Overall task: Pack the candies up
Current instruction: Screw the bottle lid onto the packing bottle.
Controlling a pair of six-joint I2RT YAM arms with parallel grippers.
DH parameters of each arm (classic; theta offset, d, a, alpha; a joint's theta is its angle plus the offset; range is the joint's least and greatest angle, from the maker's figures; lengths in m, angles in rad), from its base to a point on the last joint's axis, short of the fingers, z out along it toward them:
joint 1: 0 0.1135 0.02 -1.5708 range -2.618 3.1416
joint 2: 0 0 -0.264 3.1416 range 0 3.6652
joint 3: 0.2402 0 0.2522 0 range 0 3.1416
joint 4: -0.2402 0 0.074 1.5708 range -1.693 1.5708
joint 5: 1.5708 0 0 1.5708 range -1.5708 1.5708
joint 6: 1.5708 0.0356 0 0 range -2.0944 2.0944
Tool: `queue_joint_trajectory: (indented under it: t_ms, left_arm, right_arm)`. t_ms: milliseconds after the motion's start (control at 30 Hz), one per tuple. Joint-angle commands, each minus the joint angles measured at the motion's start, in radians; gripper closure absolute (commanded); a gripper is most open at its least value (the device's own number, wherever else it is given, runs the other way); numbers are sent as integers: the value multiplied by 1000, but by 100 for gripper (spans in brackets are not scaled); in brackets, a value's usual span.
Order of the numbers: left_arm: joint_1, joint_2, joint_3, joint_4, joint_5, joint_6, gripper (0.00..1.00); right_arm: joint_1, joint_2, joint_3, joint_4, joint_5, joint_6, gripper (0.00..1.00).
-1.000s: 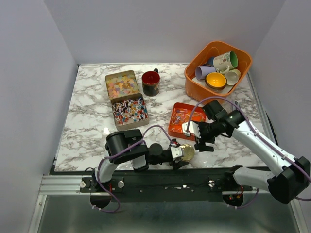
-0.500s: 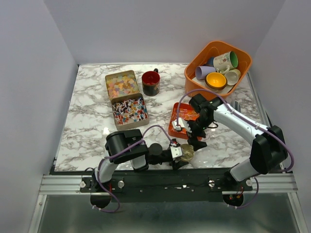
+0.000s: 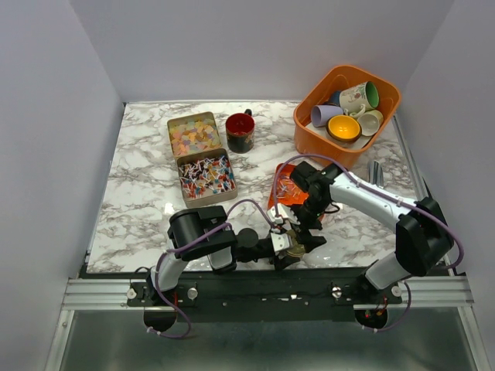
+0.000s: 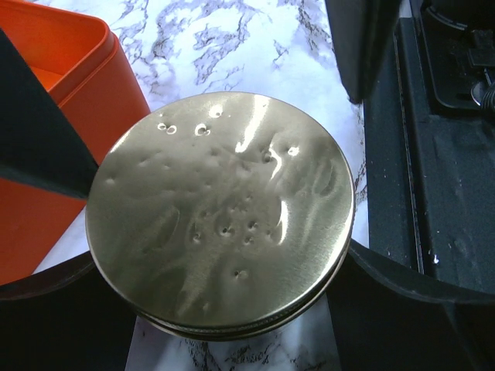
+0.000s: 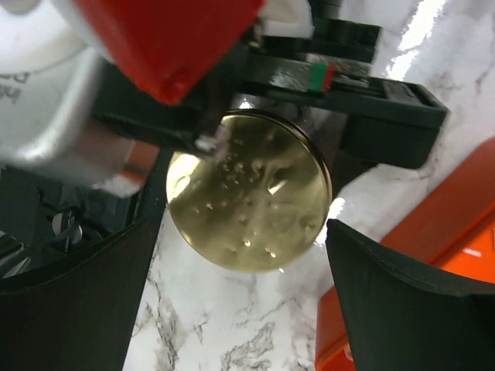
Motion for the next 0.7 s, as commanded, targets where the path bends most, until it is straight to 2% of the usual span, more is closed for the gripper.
queue_joint_trajectory:
  t_ms: [0, 100, 433, 567, 667]
  left_arm:
    - [9, 46, -27, 217, -69, 28, 100]
    - [17, 44, -24, 214, -75, 23, 100]
    - [42, 49, -12, 203, -87, 11, 100]
    - [43, 50, -13, 206, -61, 16, 100]
    - [43, 49, -16, 202, -41, 11, 100]
  right_arm:
    - [19, -21, -59, 52, 23, -4, 0]
    - [19, -47, -102, 55, 63, 2, 0]
    - [17, -289, -294, -3, 191, 49, 0]
    - [-5, -358, -306, 24, 217, 123, 0]
    - [-44, -349, -245, 79, 197, 181, 0]
